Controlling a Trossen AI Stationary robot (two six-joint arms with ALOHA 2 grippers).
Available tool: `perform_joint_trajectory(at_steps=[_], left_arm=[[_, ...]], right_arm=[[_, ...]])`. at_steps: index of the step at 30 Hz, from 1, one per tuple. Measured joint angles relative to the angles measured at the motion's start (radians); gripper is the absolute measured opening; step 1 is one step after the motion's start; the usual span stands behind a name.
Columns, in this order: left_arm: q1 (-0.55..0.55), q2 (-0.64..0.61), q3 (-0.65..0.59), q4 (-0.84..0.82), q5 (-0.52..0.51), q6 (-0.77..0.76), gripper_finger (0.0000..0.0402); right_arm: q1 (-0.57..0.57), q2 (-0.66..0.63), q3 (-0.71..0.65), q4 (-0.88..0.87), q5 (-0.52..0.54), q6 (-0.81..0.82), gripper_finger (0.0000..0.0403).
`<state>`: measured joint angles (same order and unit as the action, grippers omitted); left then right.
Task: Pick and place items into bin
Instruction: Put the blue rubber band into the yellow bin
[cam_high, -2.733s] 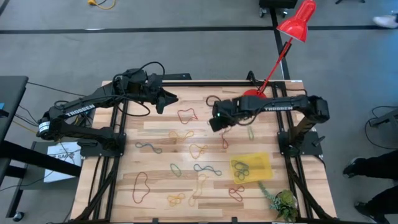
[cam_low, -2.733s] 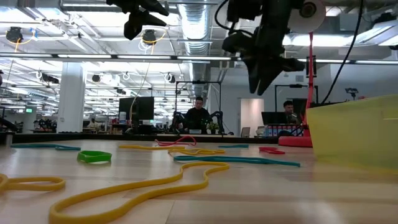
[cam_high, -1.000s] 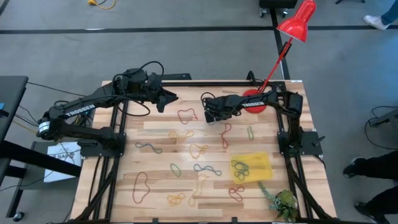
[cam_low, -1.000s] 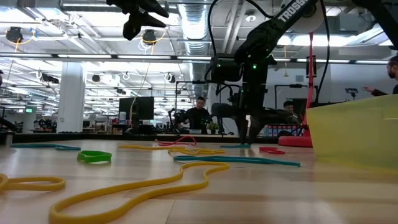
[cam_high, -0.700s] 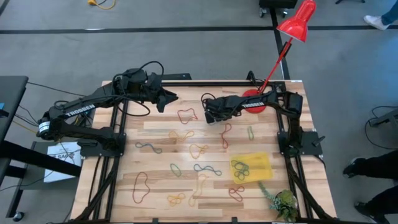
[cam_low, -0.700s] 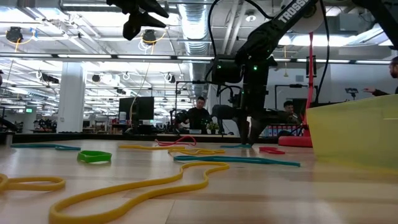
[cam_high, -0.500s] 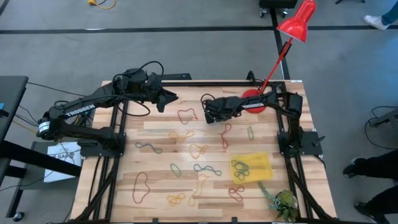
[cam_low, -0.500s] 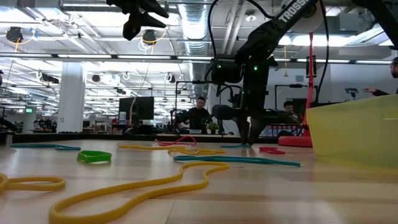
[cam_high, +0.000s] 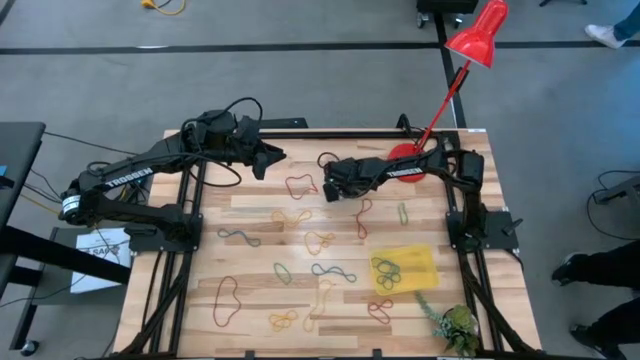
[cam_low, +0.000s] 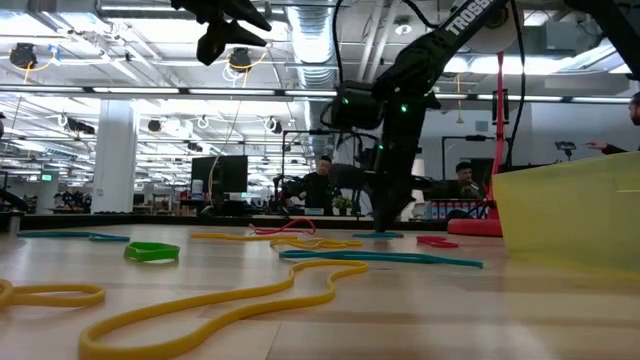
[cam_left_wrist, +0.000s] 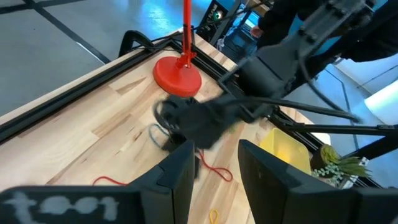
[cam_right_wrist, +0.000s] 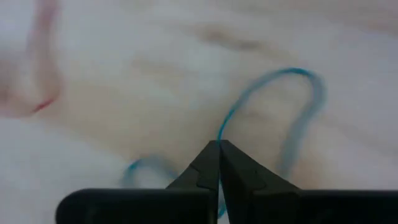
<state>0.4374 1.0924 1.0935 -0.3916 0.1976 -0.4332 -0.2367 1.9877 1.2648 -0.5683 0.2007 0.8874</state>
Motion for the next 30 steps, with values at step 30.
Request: perform_joint_trajectory(at_steps=[30], left_arm=[[0.0, 0.0, 0.0, 0.054, -0.011, 0.001, 0.0114]], right_arm=[[0.368, -0.425, 0.187, -0.226, -0.178, 0.098, 0.0]])
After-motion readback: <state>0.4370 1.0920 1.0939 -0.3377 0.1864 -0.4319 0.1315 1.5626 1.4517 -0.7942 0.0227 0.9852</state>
